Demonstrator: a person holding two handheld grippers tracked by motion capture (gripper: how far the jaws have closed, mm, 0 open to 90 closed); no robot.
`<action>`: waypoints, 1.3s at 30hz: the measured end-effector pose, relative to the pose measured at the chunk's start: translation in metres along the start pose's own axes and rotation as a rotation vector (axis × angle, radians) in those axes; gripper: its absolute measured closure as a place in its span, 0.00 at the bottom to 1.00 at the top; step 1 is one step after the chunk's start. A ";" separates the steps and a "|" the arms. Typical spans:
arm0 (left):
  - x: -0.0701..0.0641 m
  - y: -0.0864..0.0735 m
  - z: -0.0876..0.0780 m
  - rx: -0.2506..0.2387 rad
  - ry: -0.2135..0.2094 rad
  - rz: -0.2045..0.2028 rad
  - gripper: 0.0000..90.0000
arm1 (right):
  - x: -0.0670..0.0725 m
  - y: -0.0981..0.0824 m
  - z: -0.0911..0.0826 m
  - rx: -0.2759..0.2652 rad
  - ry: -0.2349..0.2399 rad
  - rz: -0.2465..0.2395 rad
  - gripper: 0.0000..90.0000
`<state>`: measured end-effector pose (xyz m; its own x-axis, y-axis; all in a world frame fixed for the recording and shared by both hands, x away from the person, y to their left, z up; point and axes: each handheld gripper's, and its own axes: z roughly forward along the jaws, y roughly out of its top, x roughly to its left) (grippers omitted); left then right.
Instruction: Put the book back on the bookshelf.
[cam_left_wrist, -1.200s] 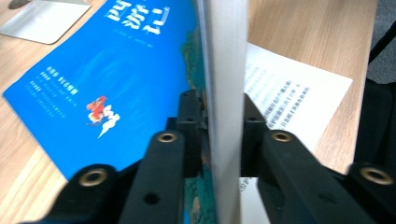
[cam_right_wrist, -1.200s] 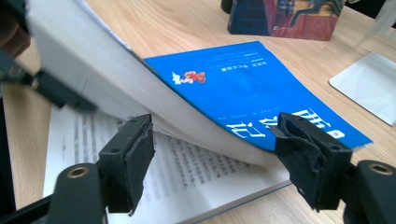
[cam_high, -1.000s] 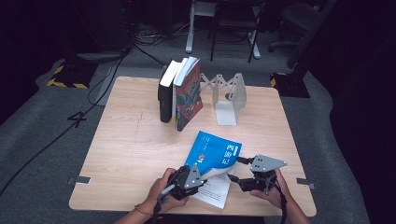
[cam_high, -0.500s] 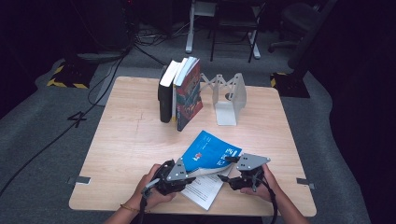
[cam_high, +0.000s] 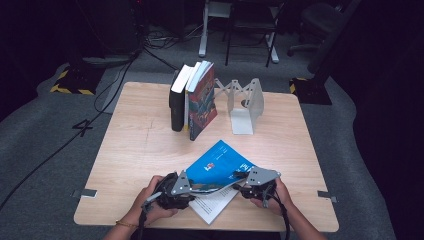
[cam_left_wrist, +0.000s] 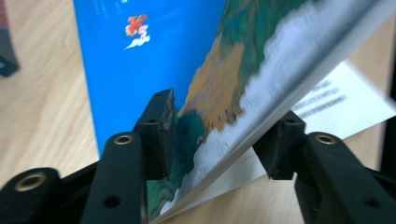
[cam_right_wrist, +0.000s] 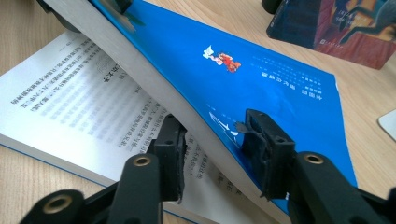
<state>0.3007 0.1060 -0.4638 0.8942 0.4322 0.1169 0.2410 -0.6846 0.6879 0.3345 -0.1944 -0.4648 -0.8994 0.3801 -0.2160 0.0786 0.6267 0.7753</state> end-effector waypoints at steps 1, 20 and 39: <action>-0.001 0.000 0.003 0.026 0.053 0.021 0.58 | 0.002 0.001 -0.001 0.002 -0.010 -0.005 0.69; 0.041 0.035 0.043 -0.034 -0.003 -0.012 0.63 | 0.011 0.002 -0.028 0.007 -0.104 -0.012 0.84; 0.004 0.045 0.032 -0.061 0.012 0.090 0.76 | -0.011 -0.023 -0.032 0.013 -0.070 0.063 0.61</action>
<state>0.3268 0.0581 -0.4556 0.9065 0.3780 0.1880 0.1365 -0.6838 0.7168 0.3290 -0.2354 -0.4613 -0.8604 0.4653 -0.2078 0.1402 0.6082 0.7813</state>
